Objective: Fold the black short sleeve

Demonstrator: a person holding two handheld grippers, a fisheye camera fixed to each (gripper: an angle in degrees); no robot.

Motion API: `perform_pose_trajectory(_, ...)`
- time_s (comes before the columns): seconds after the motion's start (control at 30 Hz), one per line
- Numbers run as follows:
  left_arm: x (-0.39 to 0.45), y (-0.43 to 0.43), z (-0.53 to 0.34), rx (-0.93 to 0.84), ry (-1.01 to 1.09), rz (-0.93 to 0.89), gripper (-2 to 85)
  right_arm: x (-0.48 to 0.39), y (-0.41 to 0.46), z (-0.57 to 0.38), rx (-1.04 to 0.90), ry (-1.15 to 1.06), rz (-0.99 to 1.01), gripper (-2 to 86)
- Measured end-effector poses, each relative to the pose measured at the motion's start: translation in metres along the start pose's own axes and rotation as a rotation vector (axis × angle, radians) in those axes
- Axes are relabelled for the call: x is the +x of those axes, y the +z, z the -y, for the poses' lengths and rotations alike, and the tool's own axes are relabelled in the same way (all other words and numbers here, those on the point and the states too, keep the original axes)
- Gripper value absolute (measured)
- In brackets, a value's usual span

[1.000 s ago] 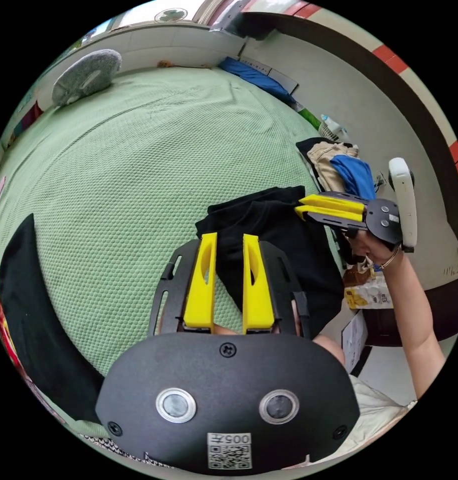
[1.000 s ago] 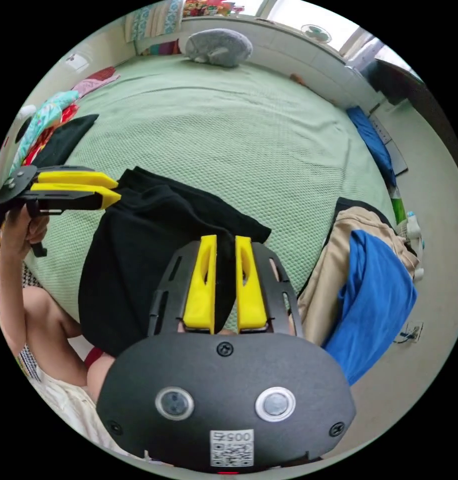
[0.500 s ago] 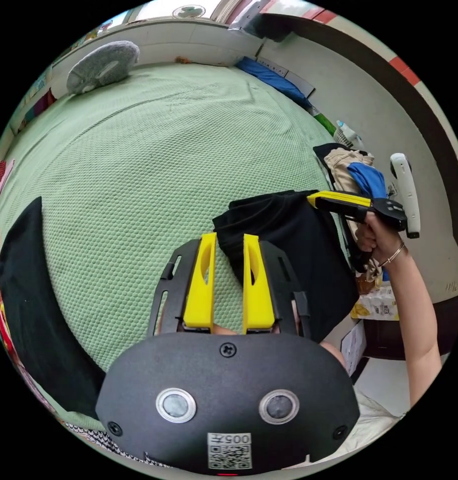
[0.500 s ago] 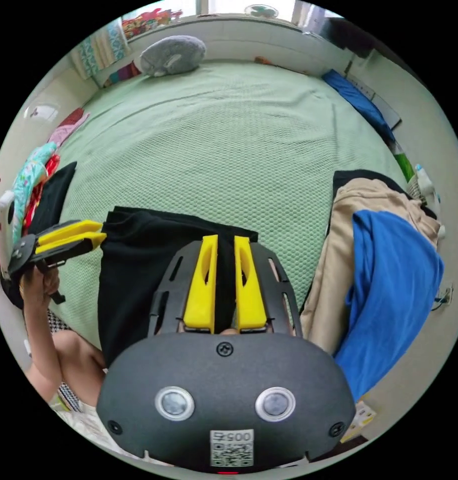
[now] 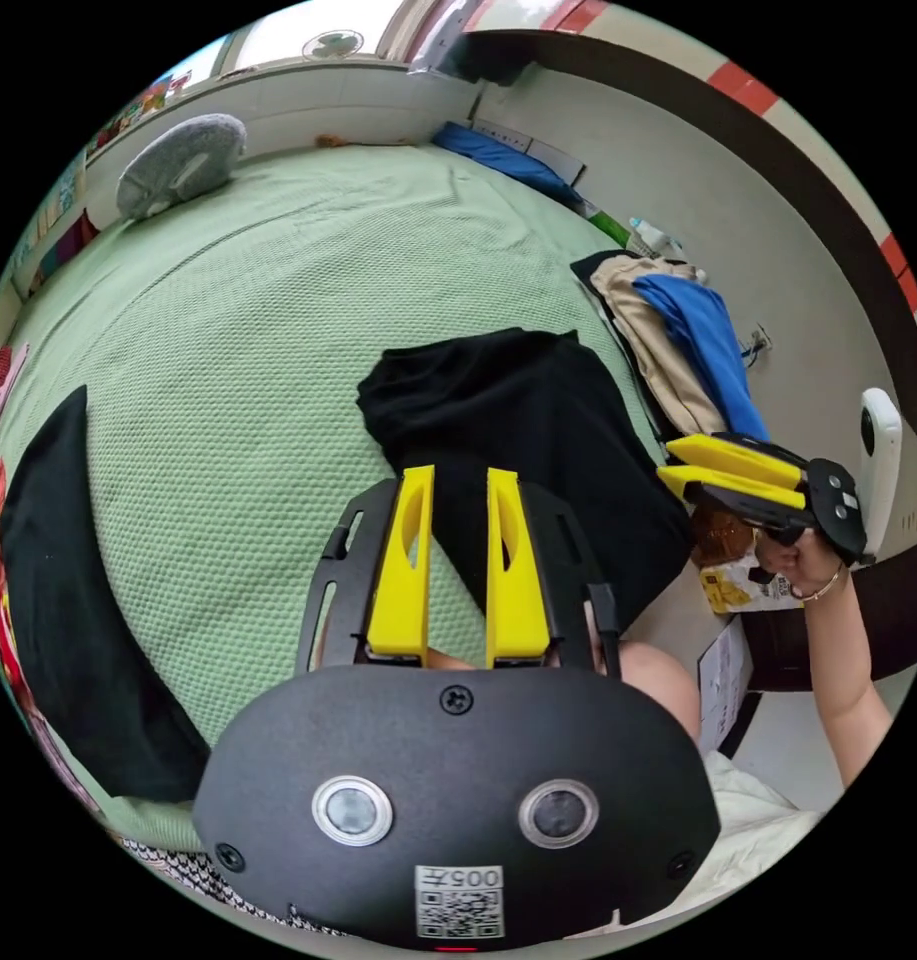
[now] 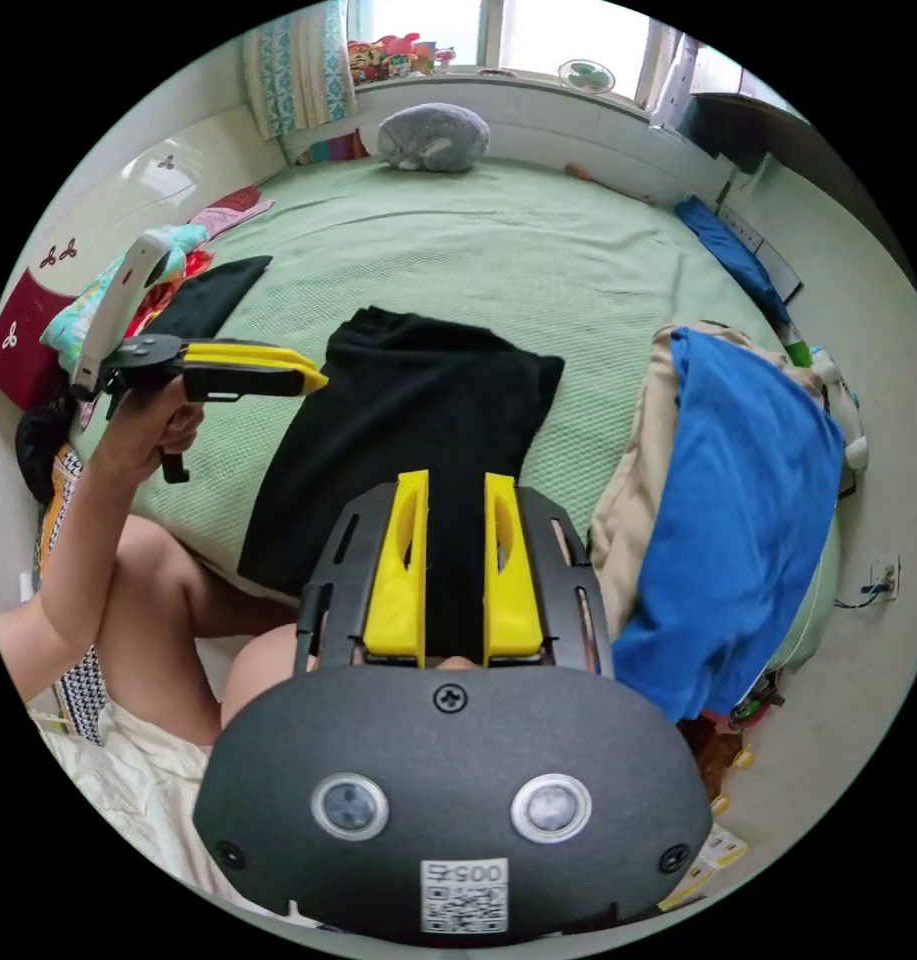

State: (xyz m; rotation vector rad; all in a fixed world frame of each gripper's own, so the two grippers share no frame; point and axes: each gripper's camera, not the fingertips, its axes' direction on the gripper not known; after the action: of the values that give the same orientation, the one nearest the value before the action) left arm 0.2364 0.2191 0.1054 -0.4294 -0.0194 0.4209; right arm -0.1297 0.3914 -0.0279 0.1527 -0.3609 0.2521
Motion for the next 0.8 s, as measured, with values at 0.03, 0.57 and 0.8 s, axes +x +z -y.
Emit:
perform_pose_trajectory(0.03,0.013,0.005,-0.009,-0.017,0.018,0.017,9.1,-0.005,0.006,-0.007,-0.014,0.009,0.0,8.4)
perform_pose_trajectory(0.57,0.073,0.003,-0.095,0.055,0.056,0.112,8.2,-0.015,0.061,-0.017,-0.097,0.106,0.018,3.1)
perform_pose_trajectory(0.8,0.083,-0.027,-0.123,0.06,-0.002,0.104,1.9,-0.029,0.074,-0.017,-0.092,0.053,-0.057,2.8)
